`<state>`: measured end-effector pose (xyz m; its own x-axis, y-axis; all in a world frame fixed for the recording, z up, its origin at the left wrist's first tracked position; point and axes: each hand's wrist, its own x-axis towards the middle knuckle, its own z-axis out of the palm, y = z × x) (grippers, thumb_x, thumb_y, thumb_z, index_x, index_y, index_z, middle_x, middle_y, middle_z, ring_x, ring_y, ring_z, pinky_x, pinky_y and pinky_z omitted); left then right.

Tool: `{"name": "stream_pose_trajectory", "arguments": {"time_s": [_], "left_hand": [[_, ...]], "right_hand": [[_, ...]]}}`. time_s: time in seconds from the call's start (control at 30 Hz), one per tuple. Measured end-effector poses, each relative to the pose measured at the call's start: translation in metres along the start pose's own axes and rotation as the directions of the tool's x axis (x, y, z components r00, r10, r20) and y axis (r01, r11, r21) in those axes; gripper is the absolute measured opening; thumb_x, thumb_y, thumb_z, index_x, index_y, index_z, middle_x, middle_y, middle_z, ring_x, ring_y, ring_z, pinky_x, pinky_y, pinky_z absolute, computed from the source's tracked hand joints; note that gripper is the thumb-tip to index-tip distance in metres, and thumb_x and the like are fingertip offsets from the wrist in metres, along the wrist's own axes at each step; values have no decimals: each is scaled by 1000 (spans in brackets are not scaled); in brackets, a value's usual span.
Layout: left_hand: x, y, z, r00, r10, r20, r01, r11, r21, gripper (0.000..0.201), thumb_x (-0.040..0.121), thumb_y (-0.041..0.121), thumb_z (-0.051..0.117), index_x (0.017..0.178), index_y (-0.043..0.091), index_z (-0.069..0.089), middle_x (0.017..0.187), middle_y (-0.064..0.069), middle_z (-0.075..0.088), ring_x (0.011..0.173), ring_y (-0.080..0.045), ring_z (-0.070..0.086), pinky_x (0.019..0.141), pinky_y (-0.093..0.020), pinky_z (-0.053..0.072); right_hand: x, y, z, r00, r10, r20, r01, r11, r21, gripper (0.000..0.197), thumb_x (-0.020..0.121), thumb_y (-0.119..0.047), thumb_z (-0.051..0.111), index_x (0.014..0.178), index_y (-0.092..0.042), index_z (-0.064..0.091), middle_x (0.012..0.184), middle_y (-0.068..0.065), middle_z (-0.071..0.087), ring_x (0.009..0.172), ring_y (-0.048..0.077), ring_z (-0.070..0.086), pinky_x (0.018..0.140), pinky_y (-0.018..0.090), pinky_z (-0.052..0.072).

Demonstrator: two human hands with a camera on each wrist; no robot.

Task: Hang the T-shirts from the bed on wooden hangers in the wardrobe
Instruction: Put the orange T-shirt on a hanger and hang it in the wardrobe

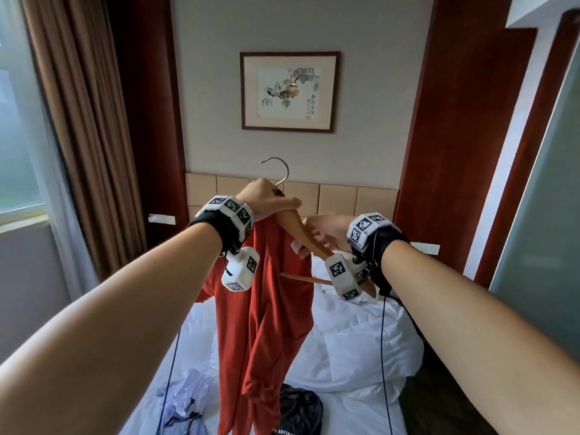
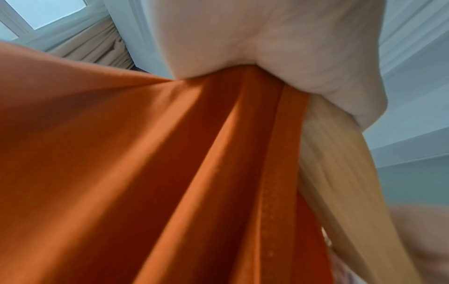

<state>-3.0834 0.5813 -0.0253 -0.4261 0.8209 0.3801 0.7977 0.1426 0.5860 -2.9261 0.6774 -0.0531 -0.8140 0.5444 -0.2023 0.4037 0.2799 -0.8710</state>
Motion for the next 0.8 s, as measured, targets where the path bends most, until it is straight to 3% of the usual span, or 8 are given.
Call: {"name": "stream_pose_trajectory", "arguments": {"time_s": [0.1, 0.2, 0.3, 0.43, 0.6, 0.67, 0.73, 0.8], "left_hand": [[-2, 9, -5, 1000, -5, -29, 6, 999, 48, 49, 66, 57, 70, 77, 10, 75, 63, -1, 57, 58, -18, 51, 53, -28, 37], [-2, 13, -7, 999, -21, -47, 27, 993, 118, 50, 55, 61, 59, 76, 18, 75, 68, -3, 63, 70, -23, 62, 58, -31, 47], [-2, 14, -9, 996, -25, -83, 37, 988, 147, 50, 56, 61, 56, 77, 21, 75, 72, -6, 67, 75, -26, 66, 60, -32, 50], [-2, 13, -15, 989, -23, -146, 43, 989, 139, 52, 58, 61, 53, 79, 19, 76, 68, -5, 63, 72, -28, 64, 58, -31, 49], [-4, 12, -15, 977, -39, -209, 76, 983, 169, 47, 60, 61, 53, 77, 23, 75, 69, -4, 66, 69, -24, 64, 59, -29, 51], [-4, 11, -13, 973, -47, -225, 89, 980, 180, 46, 62, 60, 54, 76, 22, 74, 64, -1, 62, 66, -24, 63, 58, -28, 50], [-5, 10, -12, 970, -50, -237, 97, 977, 189, 44, 65, 59, 55, 76, 20, 74, 59, 1, 58, 62, -24, 61, 58, -29, 51], [-4, 9, -12, 967, -47, -249, 98, 975, 197, 42, 65, 57, 55, 75, 21, 74, 57, 1, 56, 61, -25, 60, 58, -30, 52]], "right_hand": [[8, 10, -5, 993, -2, -115, -3, 999, -48, 19, 94, -11, 43, 93, -8, 62, 89, 11, 67, 81, 24, 66, 78, 34, 53], [15, 15, -13, 983, -64, -173, 21, 970, -241, 22, 97, -19, 52, 75, -16, 54, 67, 3, 54, 55, 14, 48, 54, 23, 40], [19, 24, -21, 951, -119, -286, -17, 903, -430, 31, 95, -34, 58, 69, -17, 58, 64, 2, 56, 58, 16, 50, 59, 25, 41], [20, 42, -33, 919, -73, -387, -137, 862, -488, 34, 99, -25, 48, 68, -12, 55, 66, 5, 56, 70, 24, 54, 65, 28, 39], [27, 54, -44, 881, 65, -468, -281, 869, -408, 32, 93, -29, 48, 65, -14, 54, 69, 4, 59, 70, 24, 58, 72, 30, 41], [29, 60, -51, 879, 103, -465, -261, 921, -290, 26, 89, -34, 55, 70, -17, 56, 75, 2, 61, 70, 18, 60, 66, 27, 47], [24, 66, -56, 893, 124, -432, -191, 975, -114, 21, 94, -24, 59, 76, -20, 50, 82, -1, 53, 71, 11, 53, 59, 22, 49], [15, 69, -59, 893, 188, -410, -200, 980, 14, 22, 97, -15, 59, 79, -19, 47, 86, 0, 51, 73, 12, 53, 51, 20, 54]]}}
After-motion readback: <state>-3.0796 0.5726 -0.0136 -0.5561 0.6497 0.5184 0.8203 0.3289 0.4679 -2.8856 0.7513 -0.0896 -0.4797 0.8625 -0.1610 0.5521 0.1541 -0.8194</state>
